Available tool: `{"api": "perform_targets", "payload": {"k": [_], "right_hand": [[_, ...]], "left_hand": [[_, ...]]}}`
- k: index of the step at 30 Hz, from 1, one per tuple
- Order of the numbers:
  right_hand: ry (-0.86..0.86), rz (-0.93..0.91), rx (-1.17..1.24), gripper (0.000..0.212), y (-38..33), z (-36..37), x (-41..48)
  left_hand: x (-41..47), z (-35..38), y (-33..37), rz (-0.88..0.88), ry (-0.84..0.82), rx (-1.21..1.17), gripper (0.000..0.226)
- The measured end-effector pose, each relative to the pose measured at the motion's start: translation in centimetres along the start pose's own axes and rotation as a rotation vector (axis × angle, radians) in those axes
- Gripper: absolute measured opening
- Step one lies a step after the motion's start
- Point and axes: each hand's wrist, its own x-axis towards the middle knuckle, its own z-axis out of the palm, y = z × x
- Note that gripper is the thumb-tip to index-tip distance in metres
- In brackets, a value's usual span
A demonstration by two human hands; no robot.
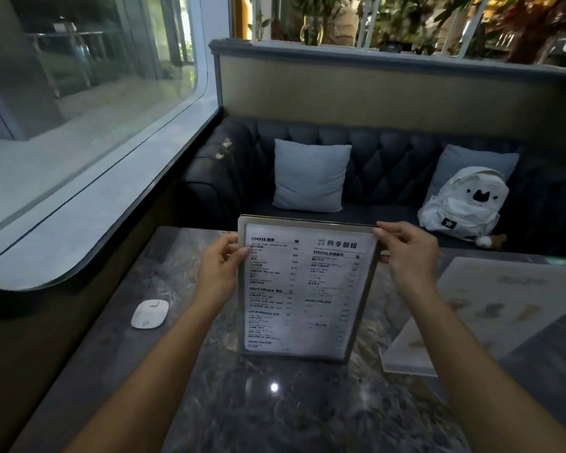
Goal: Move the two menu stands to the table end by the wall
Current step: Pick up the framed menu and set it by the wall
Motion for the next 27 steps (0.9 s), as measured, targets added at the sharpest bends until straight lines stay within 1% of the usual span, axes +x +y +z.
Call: {"api": "perform_targets", "payload": {"k": [2,6,12,15,17,20,23,27], "right_hand": [[-0.027,0.005,0.066,0.024,-0.3,0.6,-0.5],[-0.147,0.003,0.147,0.021,-1.2,2.5,-1.6],[-0.334,-0.032,0.249,0.02,-3.1,7.0,-4.3],[-0.457,-0.017,0.303,0.018,-3.9,9.8,-6.0],[-0.539,0.002,0.332,0.018,-4.5,11.7,-7.4],[-0.654,-0.006,0.347,0.016,-5.3,14.5,-9.7],[-0.777,-0.012,0.362,0.019,-6.2,17.1,-11.9],[-0.943,-0.037,0.367,0.016,-7.4,20.0,-14.7]], "left_hand": [[-0.8,-1.1,0.2,-0.003,0.033,-0.002,0.019],[-3.3,-4.1,0.9,0.03,0.124,-0.008,0.02],[-8.7,-9.4,2.8,0.023,0.298,0.075,0.015],[-12.0,-12.1,3.9,0.027,0.4,0.14,0.018],[-14.4,-13.7,4.6,-0.001,0.482,0.189,0.02],[-18.0,-15.5,5.6,-0.019,0.592,0.224,0.017],[-21.3,-16.8,6.4,-0.035,0.712,0.309,0.012],[-25.4,-17.8,7.1,-0.08,0.812,0.301,0.016]]}}
